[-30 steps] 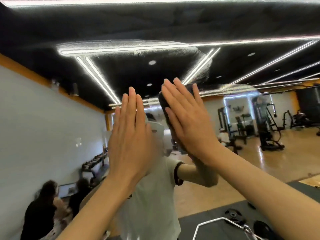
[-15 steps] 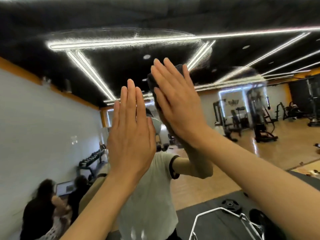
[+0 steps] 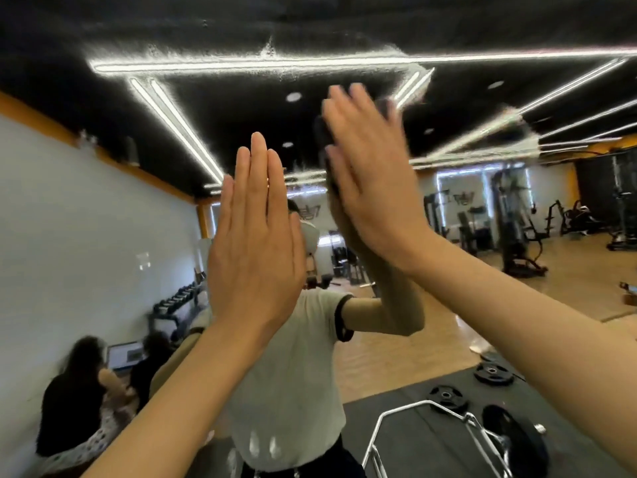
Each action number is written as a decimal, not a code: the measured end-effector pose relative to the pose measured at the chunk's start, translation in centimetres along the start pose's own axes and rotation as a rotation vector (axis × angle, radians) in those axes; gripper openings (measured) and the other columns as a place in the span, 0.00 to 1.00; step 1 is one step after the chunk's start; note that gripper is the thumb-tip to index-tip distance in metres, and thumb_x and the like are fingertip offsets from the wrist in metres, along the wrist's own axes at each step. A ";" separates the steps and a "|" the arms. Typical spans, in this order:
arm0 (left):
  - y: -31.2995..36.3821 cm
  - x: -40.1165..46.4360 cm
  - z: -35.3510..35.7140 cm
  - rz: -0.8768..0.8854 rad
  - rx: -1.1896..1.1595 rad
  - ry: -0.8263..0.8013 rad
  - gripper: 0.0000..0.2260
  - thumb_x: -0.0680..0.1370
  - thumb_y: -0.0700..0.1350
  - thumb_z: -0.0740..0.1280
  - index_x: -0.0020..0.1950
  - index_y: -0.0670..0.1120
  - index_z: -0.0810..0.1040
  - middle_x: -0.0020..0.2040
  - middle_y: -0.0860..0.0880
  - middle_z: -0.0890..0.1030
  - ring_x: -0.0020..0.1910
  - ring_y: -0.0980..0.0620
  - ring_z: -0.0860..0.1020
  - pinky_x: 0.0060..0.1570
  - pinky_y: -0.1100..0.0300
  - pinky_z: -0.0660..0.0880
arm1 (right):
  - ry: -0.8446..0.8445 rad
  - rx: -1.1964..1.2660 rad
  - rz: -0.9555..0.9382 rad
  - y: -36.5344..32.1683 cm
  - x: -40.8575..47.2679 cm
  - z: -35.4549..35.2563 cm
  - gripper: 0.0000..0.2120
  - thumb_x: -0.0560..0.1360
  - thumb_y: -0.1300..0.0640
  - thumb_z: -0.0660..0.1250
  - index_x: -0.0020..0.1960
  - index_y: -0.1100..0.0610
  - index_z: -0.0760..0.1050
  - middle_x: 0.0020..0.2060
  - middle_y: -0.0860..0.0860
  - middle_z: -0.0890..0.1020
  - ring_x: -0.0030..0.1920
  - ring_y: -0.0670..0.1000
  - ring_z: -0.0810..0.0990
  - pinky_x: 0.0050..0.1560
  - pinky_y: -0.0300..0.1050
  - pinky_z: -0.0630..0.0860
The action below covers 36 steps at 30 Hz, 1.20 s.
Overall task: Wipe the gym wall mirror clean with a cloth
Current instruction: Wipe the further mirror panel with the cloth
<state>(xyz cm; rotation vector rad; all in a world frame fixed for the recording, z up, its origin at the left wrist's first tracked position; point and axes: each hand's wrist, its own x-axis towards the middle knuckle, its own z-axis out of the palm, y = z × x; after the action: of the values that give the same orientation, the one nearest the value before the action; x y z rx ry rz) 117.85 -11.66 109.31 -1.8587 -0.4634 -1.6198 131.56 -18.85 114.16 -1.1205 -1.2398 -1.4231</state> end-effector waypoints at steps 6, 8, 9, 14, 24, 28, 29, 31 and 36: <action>0.0 0.1 0.0 -0.008 0.040 -0.034 0.27 0.84 0.45 0.49 0.82 0.38 0.48 0.83 0.42 0.47 0.82 0.47 0.44 0.80 0.54 0.40 | -0.001 -0.038 -0.011 6.6 2.8 -1.9 0.23 0.84 0.58 0.50 0.76 0.64 0.66 0.75 0.59 0.69 0.78 0.58 0.61 0.78 0.53 0.45; 0.0 0.1 0.0 -0.013 0.049 -0.038 0.27 0.84 0.46 0.49 0.83 0.39 0.48 0.83 0.43 0.47 0.82 0.48 0.44 0.80 0.56 0.39 | 0.009 -0.071 0.141 11.3 3.1 -3.4 0.23 0.84 0.57 0.49 0.75 0.63 0.66 0.74 0.58 0.70 0.78 0.57 0.61 0.79 0.55 0.44; 0.0 0.1 0.0 -0.017 0.056 -0.038 0.27 0.84 0.46 0.49 0.83 0.39 0.48 0.83 0.43 0.47 0.82 0.48 0.44 0.80 0.56 0.39 | 0.021 -0.095 0.214 13.4 3.0 -4.4 0.23 0.83 0.56 0.49 0.74 0.63 0.67 0.73 0.58 0.71 0.77 0.57 0.63 0.80 0.59 0.47; 0.3 0.1 -0.1 -0.033 0.067 -0.041 0.27 0.84 0.45 0.49 0.82 0.39 0.49 0.83 0.43 0.48 0.82 0.46 0.46 0.80 0.57 0.39 | 0.207 -0.069 0.468 14.5 1.7 -5.7 0.22 0.83 0.59 0.50 0.74 0.62 0.67 0.75 0.55 0.69 0.79 0.55 0.59 0.78 0.55 0.40; 2.1 -0.6 -0.3 -0.031 0.008 -0.016 0.26 0.84 0.45 0.49 0.82 0.38 0.52 0.83 0.42 0.52 0.82 0.46 0.49 0.79 0.61 0.39 | 0.004 -0.060 -0.007 10.3 1.4 -2.0 0.22 0.84 0.59 0.53 0.77 0.59 0.64 0.77 0.55 0.65 0.79 0.54 0.57 0.80 0.51 0.43; 0.3 -1.8 -0.7 -0.057 -0.010 -0.017 0.26 0.85 0.46 0.48 0.83 0.40 0.51 0.83 0.45 0.50 0.82 0.50 0.47 0.80 0.57 0.40 | 0.097 -0.032 0.348 18.6 -1.1 -7.9 0.20 0.81 0.61 0.51 0.70 0.67 0.67 0.68 0.65 0.71 0.72 0.63 0.66 0.79 0.53 0.45; -0.3 -2.3 -0.9 -0.073 -0.017 -0.012 0.26 0.85 0.47 0.48 0.83 0.41 0.51 0.83 0.46 0.49 0.82 0.51 0.46 0.80 0.56 0.41 | 0.074 -0.057 0.434 19.5 -1.3 -8.2 0.21 0.81 0.61 0.52 0.70 0.71 0.66 0.69 0.69 0.70 0.72 0.66 0.65 0.77 0.63 0.48; -1.6 -3.2 -1.3 -0.100 -0.011 -0.003 0.26 0.86 0.47 0.48 0.83 0.41 0.50 0.83 0.46 0.49 0.82 0.52 0.45 0.80 0.55 0.41 | 0.092 -0.064 0.522 18.4 -1.2 -7.7 0.22 0.81 0.62 0.52 0.72 0.72 0.65 0.73 0.68 0.67 0.75 0.66 0.61 0.76 0.67 0.47; -2.7 -4.1 -0.7 -0.151 -0.068 -0.011 0.26 0.85 0.48 0.46 0.83 0.43 0.47 0.84 0.48 0.46 0.82 0.49 0.45 0.80 0.44 0.45 | 0.146 -0.052 0.220 4.0 0.4 -1.2 0.21 0.77 0.68 0.54 0.68 0.62 0.71 0.67 0.59 0.74 0.72 0.60 0.68 0.80 0.52 0.49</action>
<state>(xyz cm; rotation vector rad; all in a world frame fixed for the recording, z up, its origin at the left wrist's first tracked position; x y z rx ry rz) 114.88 -9.52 105.91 -1.9228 -0.5722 -1.7444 135.34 -20.43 115.12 -1.1293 -0.9514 -1.3507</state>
